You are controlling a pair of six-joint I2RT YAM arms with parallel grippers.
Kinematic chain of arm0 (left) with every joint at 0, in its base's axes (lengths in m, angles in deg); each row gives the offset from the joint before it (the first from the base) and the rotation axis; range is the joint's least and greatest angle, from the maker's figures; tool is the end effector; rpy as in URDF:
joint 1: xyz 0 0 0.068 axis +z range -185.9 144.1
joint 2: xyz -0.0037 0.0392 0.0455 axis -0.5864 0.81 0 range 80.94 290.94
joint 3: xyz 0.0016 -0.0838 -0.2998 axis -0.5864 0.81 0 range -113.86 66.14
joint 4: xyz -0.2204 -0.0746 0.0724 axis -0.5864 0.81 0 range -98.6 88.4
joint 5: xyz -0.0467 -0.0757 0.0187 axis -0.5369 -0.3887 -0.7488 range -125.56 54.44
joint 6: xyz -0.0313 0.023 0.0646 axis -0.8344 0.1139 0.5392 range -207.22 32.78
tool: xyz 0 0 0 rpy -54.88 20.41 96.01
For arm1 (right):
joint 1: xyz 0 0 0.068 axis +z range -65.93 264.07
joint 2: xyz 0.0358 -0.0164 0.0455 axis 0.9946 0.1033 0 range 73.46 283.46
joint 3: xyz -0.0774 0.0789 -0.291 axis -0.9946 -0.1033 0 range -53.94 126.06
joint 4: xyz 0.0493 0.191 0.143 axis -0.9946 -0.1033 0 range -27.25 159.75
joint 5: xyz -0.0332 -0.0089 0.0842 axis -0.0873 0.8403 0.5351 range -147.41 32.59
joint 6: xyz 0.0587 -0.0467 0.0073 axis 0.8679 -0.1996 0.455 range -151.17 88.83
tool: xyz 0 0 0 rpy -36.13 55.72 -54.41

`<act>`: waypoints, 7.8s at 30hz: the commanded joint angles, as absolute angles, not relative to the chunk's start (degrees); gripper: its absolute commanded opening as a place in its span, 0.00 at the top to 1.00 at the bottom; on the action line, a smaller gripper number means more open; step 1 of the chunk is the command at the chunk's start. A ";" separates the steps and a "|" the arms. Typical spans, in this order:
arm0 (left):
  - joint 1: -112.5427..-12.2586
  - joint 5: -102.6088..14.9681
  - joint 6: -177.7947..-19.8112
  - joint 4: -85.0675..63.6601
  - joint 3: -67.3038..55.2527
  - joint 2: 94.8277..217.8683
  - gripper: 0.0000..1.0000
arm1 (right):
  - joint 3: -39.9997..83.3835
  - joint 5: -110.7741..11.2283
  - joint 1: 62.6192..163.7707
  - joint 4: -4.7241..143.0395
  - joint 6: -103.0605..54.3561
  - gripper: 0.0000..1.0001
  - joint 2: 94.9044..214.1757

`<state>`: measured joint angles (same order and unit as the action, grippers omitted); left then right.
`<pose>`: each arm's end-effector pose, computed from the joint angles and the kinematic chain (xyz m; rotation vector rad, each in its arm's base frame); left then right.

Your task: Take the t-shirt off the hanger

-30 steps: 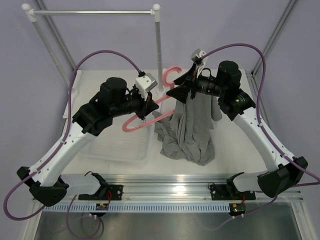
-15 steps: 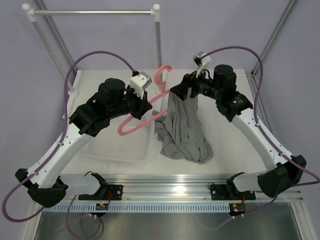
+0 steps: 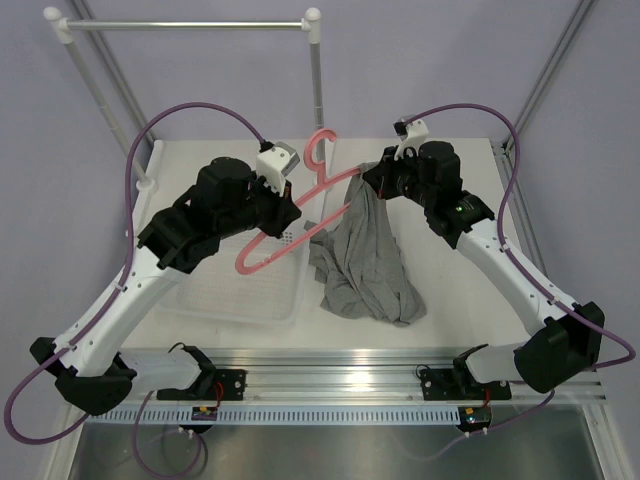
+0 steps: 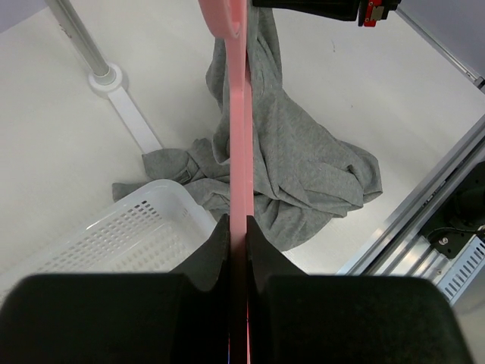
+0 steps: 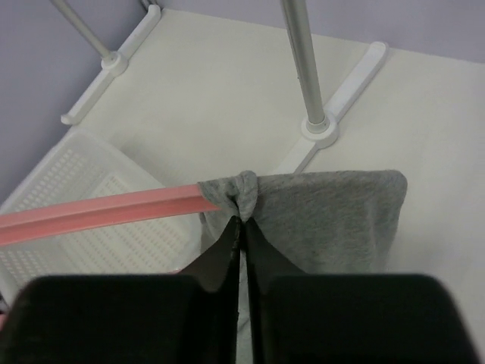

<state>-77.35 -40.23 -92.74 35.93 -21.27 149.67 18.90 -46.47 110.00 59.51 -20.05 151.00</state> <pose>0.1677 -0.1550 0.4658 0.6894 1.9547 -0.5949 0.2794 0.1491 0.4161 -0.3770 1.8346 0.6256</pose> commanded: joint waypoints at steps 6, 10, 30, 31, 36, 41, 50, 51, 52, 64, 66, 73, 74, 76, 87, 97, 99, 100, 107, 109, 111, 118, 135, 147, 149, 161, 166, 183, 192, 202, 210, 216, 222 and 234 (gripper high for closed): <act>-77.30 -33.65 -94.25 34.11 -24.12 144.75 1.00 | 18.83 -61.00 110.26 58.25 -15.27 1.00 151.24; -77.30 -27.66 -95.39 35.52 -23.51 142.30 1.00 | 21.02 -72.76 110.26 51.05 -14.03 1.00 151.16; -77.30 -17.64 -99.96 33.33 -17.70 134.82 1.00 | -1.47 -67.34 117.64 51.12 1.26 0.27 146.40; -77.30 -17.11 -100.32 33.06 -17.79 134.91 1.00 | -1.56 -67.95 118.16 51.21 1.70 0.22 147.02; -77.30 -12.27 -98.66 29.63 -19.71 136.83 1.00 | -3.93 -67.44 119.75 53.23 2.41 0.10 145.28; -76.25 -9.19 -95.23 29.63 -27.62 144.56 1.00 | -0.51 -69.37 119.75 47.44 -1.28 0.09 140.54; -65.00 -11.56 -95.92 30.60 -38.86 157.56 1.00 | -0.23 -66.22 119.75 46.01 -3.04 0.00 128.41; -63.34 -12.26 -95.75 30.34 -39.84 158.54 1.00 | -1.02 -64.90 119.75 47.85 -2.61 0.00 127.43; -62.89 -15.05 -95.31 28.94 -40.55 159.42 1.00 | -2.34 -63.58 119.75 48.48 -2.52 0.01 126.55; -52.87 -22.02 -93.81 22.86 -50.47 172.34 1.00 | -5.78 -54.95 119.75 49.71 -3.92 0.00 115.39; -50.41 -24.12 -94.69 22.69 -52.06 174.71 1.00 | -6.48 -55.04 119.75 49.98 -3.75 0.01 113.11; -49.18 -20.62 -89.42 19.96 -55.05 179.81 1.00 | -7.71 -54.34 119.75 50.24 -3.83 0.00 108.36; -48.30 -21.31 -89.68 19.70 -55.14 180.08 1.00 | -7.71 -54.16 119.75 49.98 -4.01 0.01 108.18; -47.59 -23.51 -90.64 18.82 -54.88 180.43 1.00 | -7.36 -53.64 119.75 49.71 -4.18 0.00 107.91; -46.71 -27.82 -88.36 17.24 -56.02 181.14 0.94 | -7.54 -53.99 119.75 50.15 -4.62 0.00 108.70; -46.71 -28.09 -85.99 18.73 -57.17 183.86 0.77 | -7.62 -53.63 119.75 50.06 -4.89 0.00 107.39; -46.71 -26.77 -85.91 18.91 -56.91 183.95 0.80 | -7.97 -53.98 119.75 50.07 -4.98 0.01 106.60; -46.62 -26.60 -85.90 18.91 -56.73 184.04 0.80 | -8.06 -54.07 119.75 49.98 -5.15 0.01 106.51; -46.62 -29.40 -89.22 18.39 -51.12 177.98 0.12 | -7.71 -53.28 119.75 49.54 -5.15 0.01 105.28; -46.62 -29.93 -91.08 17.86 -49.18 174.39 0.03 | -8.06 -53.63 119.75 49.63 -5.41 0.00 104.93; -46.62 -29.85 -94.51 17.77 -46.37 171.83 0.01 | -8.06 -54.16 119.75 49.63 -5.50 0.01 105.01; -49.07 -26.70 -103.58 15.66 -34.76 156.10 0.01 | -9.72 -51.61 119.75 51.64 -6.29 0.01 102.13; -89.94 -12.80 -94.26 21.72 -25.96 165.03 0.01 | -8.85 -78.23 119.75 43.39 -4.36 0.00 88.06; -96.19 -12.35 -101.54 17.16 -16.67 185.26 0.01 | -10.61 -86.42 119.75 42.59 -3.83 0.00 73.90; -96.19 -16.11 -102.51 13.65 -14.73 186.40 0.01 | -10.79 -86.42 119.75 42.77 -4.09 0.00 73.99; -96.19 -21.23 -109.63 8.98 -14.54 198.88 0.01 | -11.40 -85.45 119.75 44.09 -4.36 0.01 74.43; -96.19 -21.93 -109.99 3.90 -11.82 199.34 0.23 | -11.32 -85.36 119.75 44.26 -4.45 0.01 74.34; -98.83 -10.89 -100.77 9.76 -21.56 168.24 1.00 | -11.93 -84.93 119.75 45.23 -4.62 0.01 74.51; -97.69 19.86 -93.91 18.38 -25.28 152.70 1.00 | -11.84 -84.66 119.75 45.14 -4.89 0.01 74.60; -91.36 26.81 -93.73 16.36 -9.89 131.93 1.00 | -12.11 -83.96 119.75 45.41 -4.97 0.01 75.74; -83.64 21.16 -101.63 15.14 3.72 125.42 1.00 | -12.37 -83.87 119.75 45.32 -4.89 0.01 75.30; -78.44 7.26 -100.75 -2.87 15.16 125.32 1.00 | -12.20 -82.99 119.75 45.50 -5.24 0.01 76.79; -76.60 8.30 -105.58 -5.26 19.03 130.24 1.00 | -11.93 -82.82 119.75 45.23 -5.41 0.01 76.89; -72.99 20.86 -119.03 -0.96 29.23 130.16 1.00 | -11.84 -83.17 119.75 45.23 -5.33 0.00 76.79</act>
